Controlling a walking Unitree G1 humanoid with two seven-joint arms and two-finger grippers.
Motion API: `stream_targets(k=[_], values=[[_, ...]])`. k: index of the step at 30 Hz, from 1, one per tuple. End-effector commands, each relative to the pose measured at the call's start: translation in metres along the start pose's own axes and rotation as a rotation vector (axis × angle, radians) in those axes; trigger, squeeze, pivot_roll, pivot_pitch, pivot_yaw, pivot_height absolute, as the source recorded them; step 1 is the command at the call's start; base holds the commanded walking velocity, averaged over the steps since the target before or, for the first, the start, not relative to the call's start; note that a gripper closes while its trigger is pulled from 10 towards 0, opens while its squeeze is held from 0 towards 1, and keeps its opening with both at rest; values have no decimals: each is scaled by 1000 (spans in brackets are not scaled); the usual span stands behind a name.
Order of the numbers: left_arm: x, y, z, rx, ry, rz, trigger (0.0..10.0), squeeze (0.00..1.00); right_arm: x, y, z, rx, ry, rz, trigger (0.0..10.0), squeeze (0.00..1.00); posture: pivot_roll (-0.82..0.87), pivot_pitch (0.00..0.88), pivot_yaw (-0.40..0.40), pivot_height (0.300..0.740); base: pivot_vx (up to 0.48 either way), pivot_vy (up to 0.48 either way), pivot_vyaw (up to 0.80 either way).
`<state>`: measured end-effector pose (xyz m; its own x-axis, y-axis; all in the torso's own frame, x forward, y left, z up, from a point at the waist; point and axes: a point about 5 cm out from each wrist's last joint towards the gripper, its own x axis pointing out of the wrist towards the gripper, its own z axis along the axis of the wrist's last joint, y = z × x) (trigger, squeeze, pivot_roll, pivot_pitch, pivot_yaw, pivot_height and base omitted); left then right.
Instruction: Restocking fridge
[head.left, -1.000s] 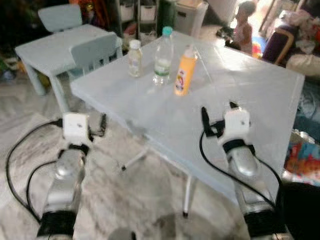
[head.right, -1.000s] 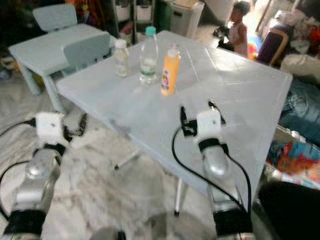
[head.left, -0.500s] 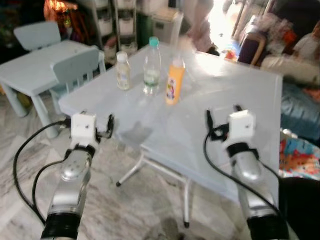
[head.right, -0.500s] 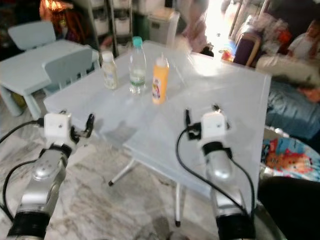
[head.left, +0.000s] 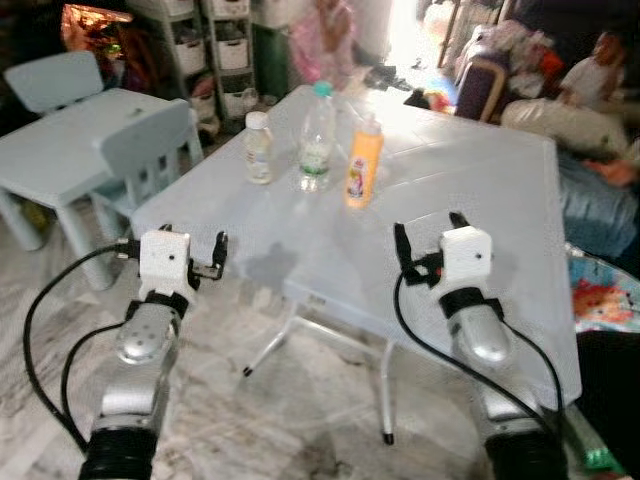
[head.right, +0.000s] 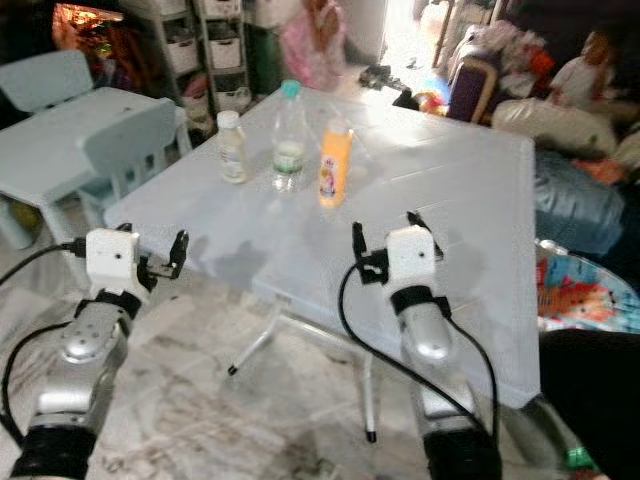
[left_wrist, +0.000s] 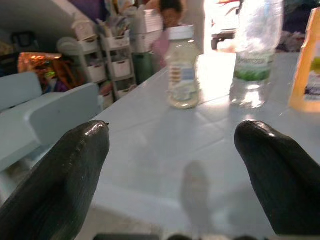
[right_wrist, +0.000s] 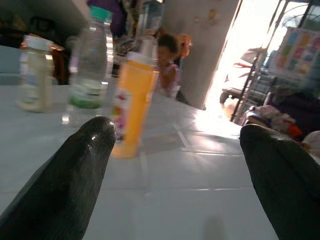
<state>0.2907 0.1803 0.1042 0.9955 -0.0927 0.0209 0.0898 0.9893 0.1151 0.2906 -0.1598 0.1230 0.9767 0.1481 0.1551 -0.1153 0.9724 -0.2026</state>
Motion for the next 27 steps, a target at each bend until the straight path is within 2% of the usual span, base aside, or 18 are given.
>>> stream_targets(k=[1, 19, 27], values=[[3, -10, 5, -10, -16, -34, 10000, 0, 2, -7, 3, -9, -6, -22, 10000, 0, -7, 0, -32, 740, 472, 0, 0], [3, -15, 4, -25, -4, -53, 10000, 0, 5, -4, 3, -19, -12, -17, 10000, 0, -1, 0, -31, 740, 427, 0, -72], [3, -17, 3, -27, 2, -52, 10000, 0, 8, -4, 2, -19, -10, -9, 10000, 0, 2, 0, -34, 740, 62, 0, 0]])
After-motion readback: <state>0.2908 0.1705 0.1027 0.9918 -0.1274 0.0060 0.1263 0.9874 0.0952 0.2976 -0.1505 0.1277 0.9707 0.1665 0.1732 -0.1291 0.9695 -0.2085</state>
